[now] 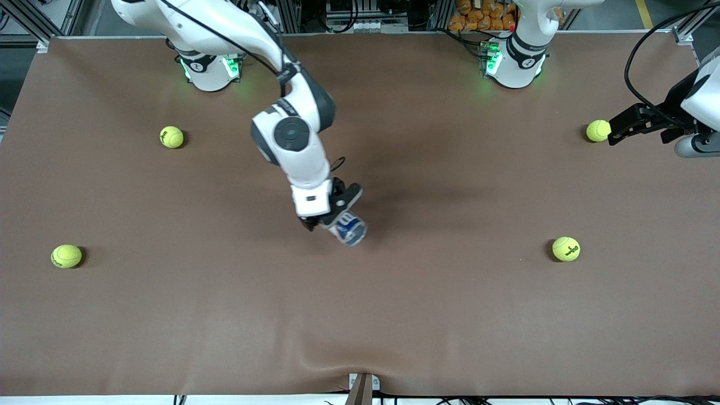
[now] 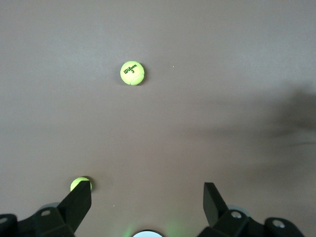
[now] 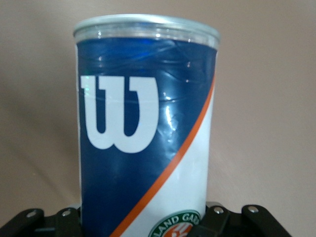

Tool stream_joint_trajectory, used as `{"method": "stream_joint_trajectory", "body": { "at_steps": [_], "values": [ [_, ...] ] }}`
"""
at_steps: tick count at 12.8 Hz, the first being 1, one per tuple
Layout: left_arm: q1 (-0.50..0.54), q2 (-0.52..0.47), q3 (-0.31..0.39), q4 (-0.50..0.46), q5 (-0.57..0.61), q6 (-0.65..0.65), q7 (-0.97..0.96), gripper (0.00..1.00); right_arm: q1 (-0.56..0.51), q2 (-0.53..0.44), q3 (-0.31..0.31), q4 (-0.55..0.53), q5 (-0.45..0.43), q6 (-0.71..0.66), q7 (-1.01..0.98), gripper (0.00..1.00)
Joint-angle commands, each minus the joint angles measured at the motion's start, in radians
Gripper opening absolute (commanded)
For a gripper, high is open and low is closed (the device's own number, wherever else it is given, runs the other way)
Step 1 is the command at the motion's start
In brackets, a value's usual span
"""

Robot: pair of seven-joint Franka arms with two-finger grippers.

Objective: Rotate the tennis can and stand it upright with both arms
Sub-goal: 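Lift the can with the right gripper and carry it to table center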

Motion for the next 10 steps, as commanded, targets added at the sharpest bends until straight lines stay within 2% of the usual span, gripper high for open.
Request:
{"method": "stream_joint_trajectory", "body": {
  "at_steps": [1,2,5,8,10],
  "values": [
    [0.006,-0.009,-0.005,-0.002,-0.005,-0.012,-0.004,1.00,0.084,0.058,-0.014,0.068,-0.110,-0.013,-0.028,0.60],
    [0.005,-0.009,-0.005,-0.002,-0.005,-0.012,-0.004,1.00,0.100,0.078,-0.014,0.083,-0.158,-0.013,-0.026,0.68],
    [0.006,-0.009,-0.005,-0.002,-0.005,-0.012,-0.004,1.00,0.133,0.133,-0.014,0.117,-0.267,-0.006,-0.049,0.82],
    [0.006,-0.009,-0.005,-0.002,-0.005,-0.012,-0.004,1.00,0.147,0.199,-0.014,0.152,-0.301,0.029,-0.103,0.83],
    [0.006,-0.009,-0.005,-0.002,-0.005,-0.012,-0.004,1.00,0.147,0.227,-0.014,0.152,-0.314,0.094,-0.115,0.91]
  ]
}}
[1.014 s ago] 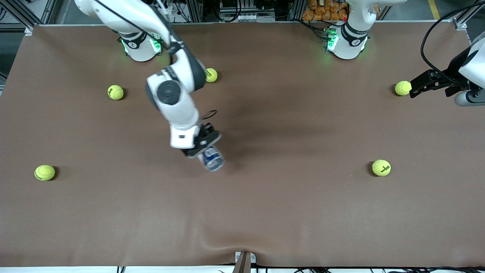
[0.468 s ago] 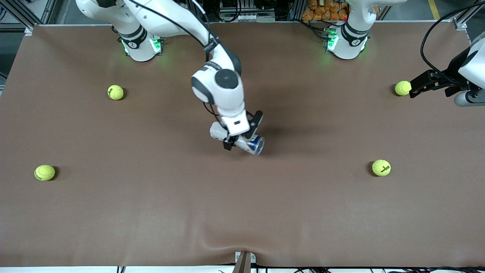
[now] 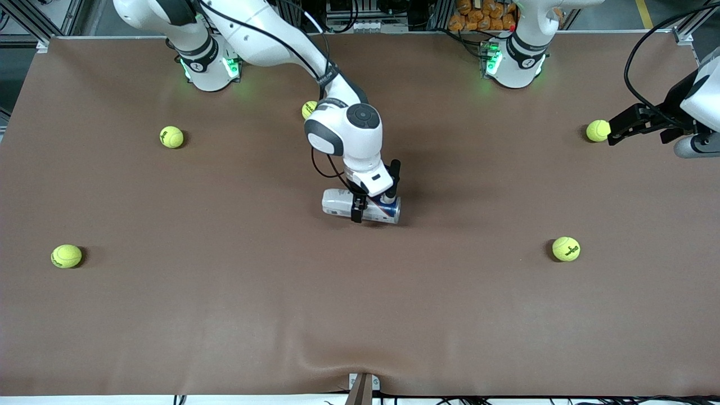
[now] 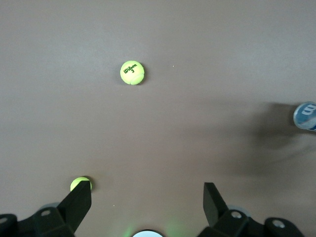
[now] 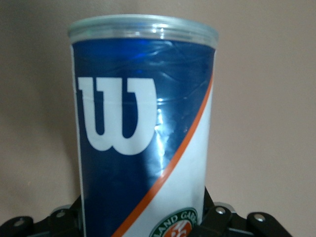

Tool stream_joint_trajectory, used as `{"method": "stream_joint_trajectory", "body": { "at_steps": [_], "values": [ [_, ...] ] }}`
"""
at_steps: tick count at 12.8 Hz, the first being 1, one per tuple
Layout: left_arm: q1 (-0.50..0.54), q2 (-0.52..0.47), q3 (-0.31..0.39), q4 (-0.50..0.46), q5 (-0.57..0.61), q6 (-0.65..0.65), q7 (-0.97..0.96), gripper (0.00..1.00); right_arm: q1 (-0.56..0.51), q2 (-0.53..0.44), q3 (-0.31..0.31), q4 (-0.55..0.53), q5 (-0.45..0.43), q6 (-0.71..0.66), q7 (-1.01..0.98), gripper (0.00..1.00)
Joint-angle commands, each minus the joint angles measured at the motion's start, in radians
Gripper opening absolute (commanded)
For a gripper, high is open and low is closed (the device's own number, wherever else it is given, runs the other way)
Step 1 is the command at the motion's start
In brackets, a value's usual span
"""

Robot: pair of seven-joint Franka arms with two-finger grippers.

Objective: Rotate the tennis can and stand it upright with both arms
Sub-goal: 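Lift the can with the right gripper and carry it to table center, then lower the can onto its side and open the right gripper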

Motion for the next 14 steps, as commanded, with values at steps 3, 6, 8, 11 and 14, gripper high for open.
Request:
{"method": "stream_joint_trajectory", "body": {
  "at_steps": [3,6,8,11,14],
  "values": [
    [0.005,-0.007,-0.005,-0.001,-0.005,-0.012,-0.004,1.00,0.008,0.072,-0.011,0.046,-0.047,0.076,-0.020,1.00],
    [0.005,-0.007,-0.005,0.001,-0.005,-0.010,-0.004,1.00,0.011,0.072,-0.011,0.047,-0.045,0.103,-0.014,1.00],
    [0.005,-0.006,-0.005,0.001,-0.007,-0.010,-0.004,1.00,0.012,0.061,-0.010,0.082,-0.025,0.102,-0.003,1.00],
    [0.005,-0.003,-0.005,0.001,-0.005,-0.010,-0.006,1.00,0.006,0.032,-0.007,0.101,-0.022,0.088,0.024,1.00],
    [-0.001,0.025,-0.008,0.001,-0.018,-0.001,-0.009,1.00,0.009,-0.019,-0.007,0.093,0.049,0.007,0.062,1.00]
  ]
}}
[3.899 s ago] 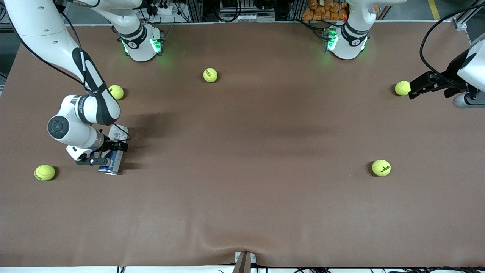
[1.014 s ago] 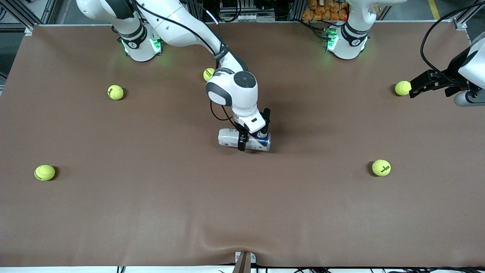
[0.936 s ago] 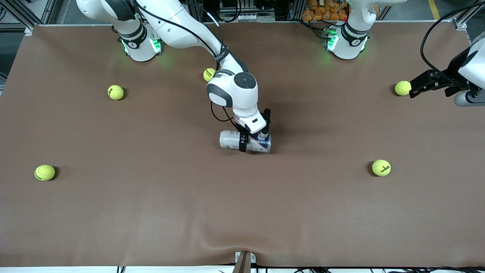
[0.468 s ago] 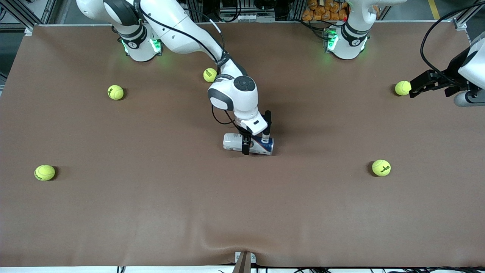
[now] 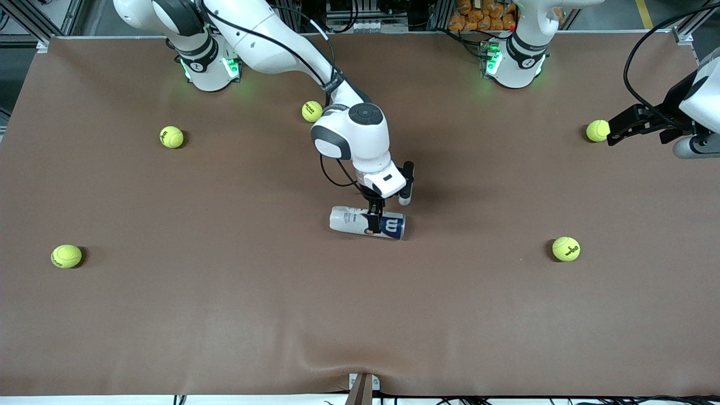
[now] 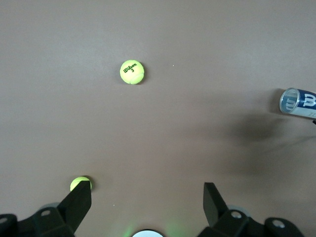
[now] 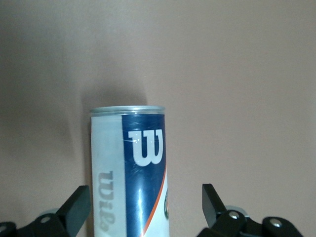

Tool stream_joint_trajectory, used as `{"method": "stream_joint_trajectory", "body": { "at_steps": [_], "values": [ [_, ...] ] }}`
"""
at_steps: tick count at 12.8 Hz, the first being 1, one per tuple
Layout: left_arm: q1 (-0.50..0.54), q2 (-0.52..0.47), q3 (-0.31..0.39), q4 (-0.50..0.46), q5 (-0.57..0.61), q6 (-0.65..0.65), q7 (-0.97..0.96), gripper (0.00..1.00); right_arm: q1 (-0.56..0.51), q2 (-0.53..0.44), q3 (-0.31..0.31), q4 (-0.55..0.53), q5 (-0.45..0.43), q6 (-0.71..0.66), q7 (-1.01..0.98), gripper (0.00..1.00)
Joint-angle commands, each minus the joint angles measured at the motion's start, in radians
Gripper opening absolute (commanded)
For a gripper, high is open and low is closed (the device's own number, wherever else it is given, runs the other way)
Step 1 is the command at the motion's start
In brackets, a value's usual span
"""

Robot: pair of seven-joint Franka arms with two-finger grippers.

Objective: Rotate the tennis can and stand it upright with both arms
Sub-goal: 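Lower the can onto its side and open the right gripper, then withdraw the right gripper while the left gripper reaches the can's end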

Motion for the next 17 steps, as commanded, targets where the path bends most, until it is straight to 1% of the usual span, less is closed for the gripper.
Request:
{"method": "stream_joint_trajectory", "body": {
  "at_steps": [1,2,4,5,7,8,9,11,14,16,17],
  "values": [
    [-0.007,0.041,-0.010,0.002,-0.023,0.009,-0.010,1.00,0.008,-0.059,-0.005,-0.017,0.112,-0.085,0.076,1.00],
    [-0.016,0.067,-0.010,0.001,-0.055,0.022,-0.012,1.00,0.007,-0.067,-0.005,-0.017,0.158,-0.103,0.111,1.00],
    [-0.021,0.151,-0.013,-0.001,-0.180,0.071,-0.012,1.00,-0.005,-0.086,-0.008,-0.017,0.217,-0.134,0.171,1.00],
    [-0.034,0.197,-0.014,-0.001,-0.258,0.112,-0.010,1.00,-0.024,-0.099,-0.008,-0.017,0.223,-0.166,0.197,1.00],
    [-0.063,0.269,-0.014,-0.001,-0.319,0.173,-0.010,1.00,-0.065,-0.128,-0.008,-0.018,0.223,-0.220,0.238,1.00],
    [-0.082,0.309,-0.014,-0.001,-0.336,0.209,-0.009,1.00,-0.089,-0.141,-0.008,-0.021,0.223,-0.222,0.240,1.00],
    [-0.093,0.351,-0.017,0.001,-0.357,0.242,-0.009,1.00,-0.131,-0.153,-0.008,-0.023,0.223,-0.222,0.240,1.00],
    [-0.102,0.434,-0.025,0.001,-0.484,0.272,0.008,1.00,-0.218,-0.178,-0.008,-0.041,0.225,-0.220,0.239,1.00],
    [-0.134,0.538,-0.031,0.001,-0.616,0.331,0.011,1.00,-0.352,-0.245,-0.008,-0.084,0.225,-0.222,0.240,1.00],
    [-0.133,0.616,-0.042,0.002,-0.759,0.373,0.034,1.00,-0.427,-0.268,-0.008,-0.083,0.225,-0.226,0.240,1.00],
    [-0.133,0.654,-0.041,0.002,-0.844,0.384,0.088,1.00,-0.465,-0.282,-0.008,-0.083,0.225,-0.237,0.240,1.00]
  ]
}}
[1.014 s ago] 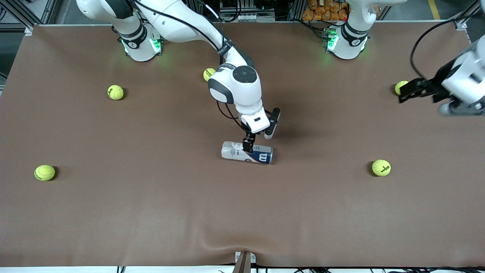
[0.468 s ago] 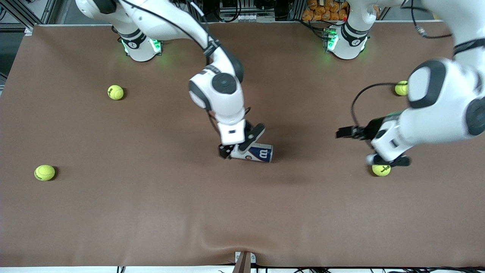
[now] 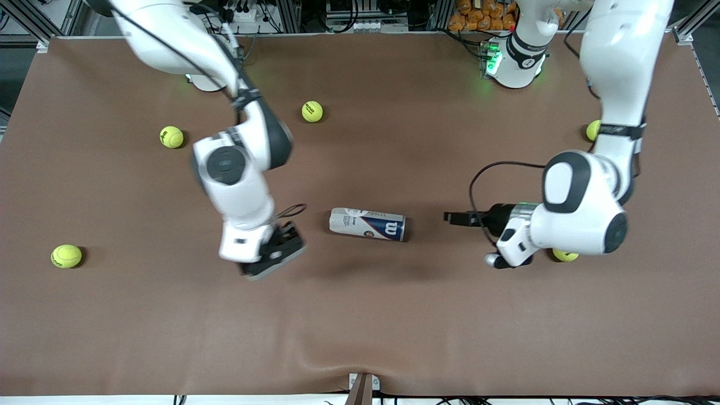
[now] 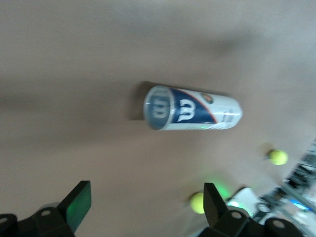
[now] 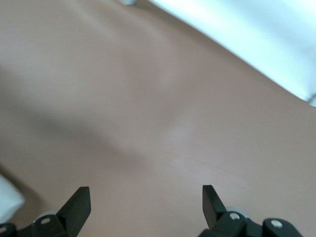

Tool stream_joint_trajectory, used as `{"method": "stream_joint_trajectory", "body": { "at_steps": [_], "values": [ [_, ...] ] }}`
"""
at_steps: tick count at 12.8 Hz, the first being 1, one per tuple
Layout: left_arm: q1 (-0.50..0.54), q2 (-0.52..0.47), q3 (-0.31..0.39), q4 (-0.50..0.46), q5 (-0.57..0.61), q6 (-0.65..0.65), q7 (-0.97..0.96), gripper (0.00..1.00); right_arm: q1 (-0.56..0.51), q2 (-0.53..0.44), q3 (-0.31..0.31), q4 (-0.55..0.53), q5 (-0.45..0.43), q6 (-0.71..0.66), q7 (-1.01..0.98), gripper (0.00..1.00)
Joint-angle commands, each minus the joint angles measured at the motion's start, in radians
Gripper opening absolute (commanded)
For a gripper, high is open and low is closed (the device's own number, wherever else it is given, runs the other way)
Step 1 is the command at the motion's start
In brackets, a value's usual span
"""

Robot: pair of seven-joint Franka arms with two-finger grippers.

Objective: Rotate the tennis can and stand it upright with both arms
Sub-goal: 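Withdraw the right gripper while the left gripper reaches the can's end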

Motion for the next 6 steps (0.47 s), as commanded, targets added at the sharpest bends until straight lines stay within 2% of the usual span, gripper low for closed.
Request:
{"method": "stream_joint_trajectory", "body": {
  "at_steps": [1,4,6],
  "values": [
    [0.007,0.106,-0.003,0.023,-0.192,0.029,0.124,1.00,-0.101,-0.080,0.021,-0.051,0.027,-0.030,0.004,1.00],
    [0.014,0.207,-0.003,0.024,-0.405,0.032,0.269,1.00,-0.216,-0.149,0.018,-0.049,0.054,-0.125,-0.003,1.00],
    [0.013,0.259,-0.003,0.024,-0.499,0.032,0.376,0.96,-0.288,-0.198,0.018,-0.046,0.054,-0.231,-0.005,1.00]
  ]
}}
